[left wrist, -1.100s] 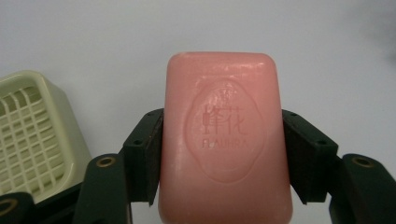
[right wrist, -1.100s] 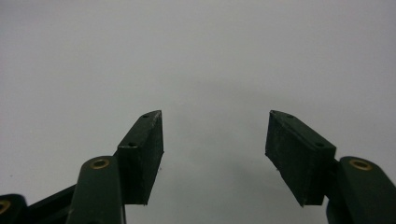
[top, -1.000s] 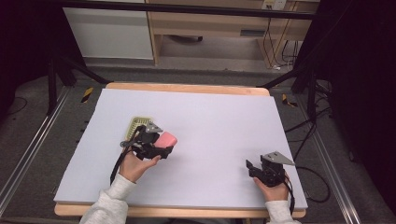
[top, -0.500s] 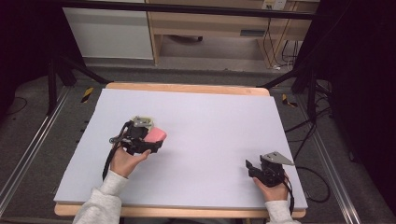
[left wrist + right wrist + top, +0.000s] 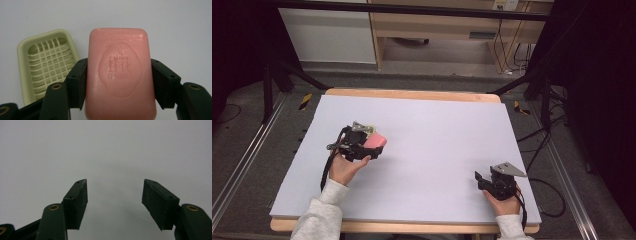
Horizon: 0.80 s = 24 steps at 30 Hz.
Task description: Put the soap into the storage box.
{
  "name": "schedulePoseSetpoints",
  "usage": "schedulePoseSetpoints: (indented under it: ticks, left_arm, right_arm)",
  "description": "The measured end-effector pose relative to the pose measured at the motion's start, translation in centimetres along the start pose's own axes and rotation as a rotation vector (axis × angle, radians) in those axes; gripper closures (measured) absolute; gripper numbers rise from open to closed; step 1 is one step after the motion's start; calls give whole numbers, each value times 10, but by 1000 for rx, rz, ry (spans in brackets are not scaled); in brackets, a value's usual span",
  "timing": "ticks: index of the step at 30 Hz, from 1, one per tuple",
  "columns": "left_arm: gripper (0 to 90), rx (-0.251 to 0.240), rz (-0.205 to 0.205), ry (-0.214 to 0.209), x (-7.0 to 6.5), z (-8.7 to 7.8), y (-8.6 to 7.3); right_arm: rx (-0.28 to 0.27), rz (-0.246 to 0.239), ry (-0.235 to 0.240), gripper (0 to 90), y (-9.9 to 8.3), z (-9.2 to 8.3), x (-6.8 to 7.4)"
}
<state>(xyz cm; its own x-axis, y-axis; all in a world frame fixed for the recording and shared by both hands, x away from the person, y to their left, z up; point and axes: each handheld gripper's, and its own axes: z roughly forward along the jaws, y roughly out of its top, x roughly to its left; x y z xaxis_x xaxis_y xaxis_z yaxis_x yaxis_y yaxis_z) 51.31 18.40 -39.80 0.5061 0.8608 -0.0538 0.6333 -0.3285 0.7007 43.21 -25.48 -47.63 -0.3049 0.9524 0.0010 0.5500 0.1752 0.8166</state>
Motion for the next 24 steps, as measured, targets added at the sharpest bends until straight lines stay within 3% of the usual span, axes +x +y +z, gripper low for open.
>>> schedulePoseSetpoints:
  ticks: [13, 24]
  left_arm:
    - [373, 1, -34, 45, 17, 6, 4]
    - [373, -28, -65, 73, 29, 6, 10]
  right_arm:
    - [-5, -3, -4, 372, 0, 1, 0]
    - [-5, -5, -3, 372, 0, 1, 0]
